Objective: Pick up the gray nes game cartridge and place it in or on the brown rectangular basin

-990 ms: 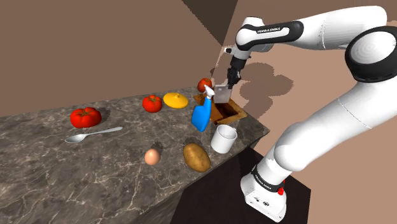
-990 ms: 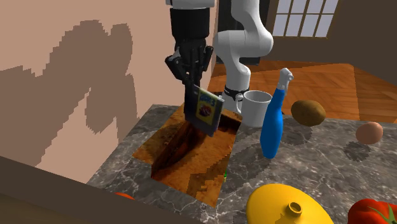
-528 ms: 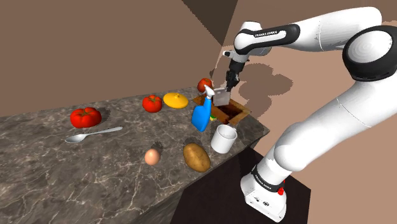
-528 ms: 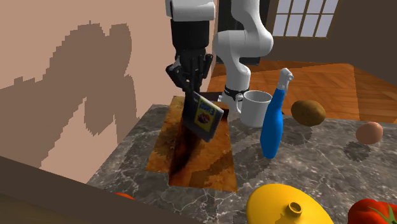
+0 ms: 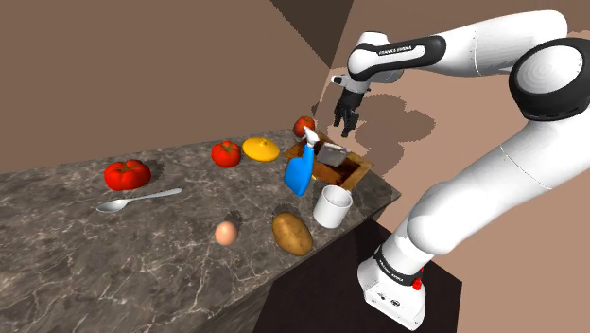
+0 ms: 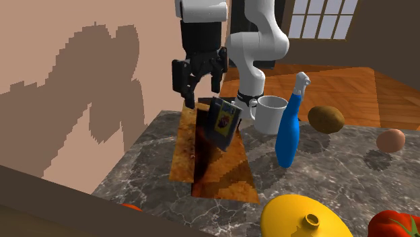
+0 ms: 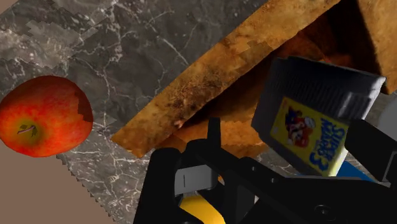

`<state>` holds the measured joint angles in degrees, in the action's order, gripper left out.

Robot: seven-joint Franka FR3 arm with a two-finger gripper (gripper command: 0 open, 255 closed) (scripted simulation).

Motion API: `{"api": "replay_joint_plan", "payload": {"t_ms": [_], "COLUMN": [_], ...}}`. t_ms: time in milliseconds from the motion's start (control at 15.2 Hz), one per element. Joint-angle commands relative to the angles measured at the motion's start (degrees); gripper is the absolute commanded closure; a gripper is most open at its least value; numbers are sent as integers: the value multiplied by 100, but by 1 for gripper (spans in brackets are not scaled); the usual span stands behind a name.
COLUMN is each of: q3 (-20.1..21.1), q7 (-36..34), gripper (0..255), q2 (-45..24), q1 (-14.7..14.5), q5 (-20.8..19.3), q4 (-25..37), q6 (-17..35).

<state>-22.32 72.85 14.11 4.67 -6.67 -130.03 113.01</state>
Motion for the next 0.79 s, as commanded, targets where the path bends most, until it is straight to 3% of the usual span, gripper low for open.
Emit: {"api": "replay_joint_plan", "payload": {"t_ms": [0,198,726], "q3": [19,65,66], "q7": [-7,-15,-15], "gripper": [0,0,0], "q2": [45,123,123], "q1": [-5,-21,-21], "q5": [-2,6,6], "q4": [155,624,624], "q6": [-198,-743,-743]}}
